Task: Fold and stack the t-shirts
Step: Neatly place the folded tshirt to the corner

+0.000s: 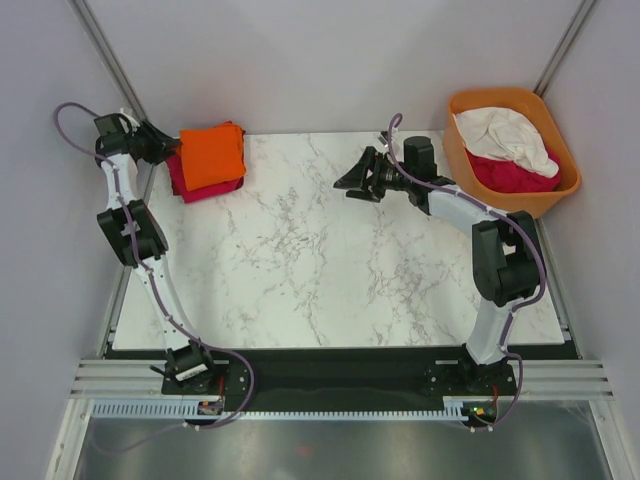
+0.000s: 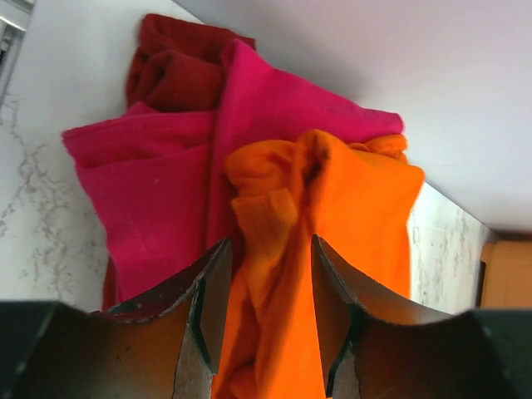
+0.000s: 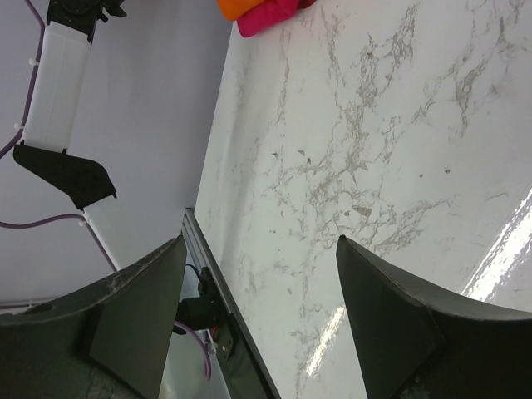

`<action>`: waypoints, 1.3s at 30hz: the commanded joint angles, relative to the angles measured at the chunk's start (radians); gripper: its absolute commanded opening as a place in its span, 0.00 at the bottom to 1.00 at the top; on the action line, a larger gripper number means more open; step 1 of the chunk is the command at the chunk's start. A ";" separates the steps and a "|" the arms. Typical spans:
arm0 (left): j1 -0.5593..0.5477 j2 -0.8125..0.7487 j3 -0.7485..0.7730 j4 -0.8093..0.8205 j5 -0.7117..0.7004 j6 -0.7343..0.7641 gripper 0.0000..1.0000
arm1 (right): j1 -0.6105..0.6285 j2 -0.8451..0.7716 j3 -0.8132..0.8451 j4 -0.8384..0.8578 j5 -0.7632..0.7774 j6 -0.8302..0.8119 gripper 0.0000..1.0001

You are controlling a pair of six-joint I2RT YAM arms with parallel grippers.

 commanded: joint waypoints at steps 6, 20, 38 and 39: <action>0.038 -0.091 -0.083 0.009 -0.146 -0.035 0.65 | 0.021 0.005 0.008 0.026 -0.021 -0.009 0.81; -0.023 -0.547 -0.537 0.278 -0.152 -0.041 0.42 | 0.043 0.005 0.029 0.022 -0.020 -0.012 0.81; -0.138 -0.213 -0.448 0.378 -0.143 -0.122 0.40 | 0.063 0.020 0.018 0.012 -0.018 -0.023 0.81; -0.134 -0.215 -0.462 0.378 -0.164 -0.116 0.40 | 0.061 0.022 0.020 0.010 -0.018 -0.024 0.81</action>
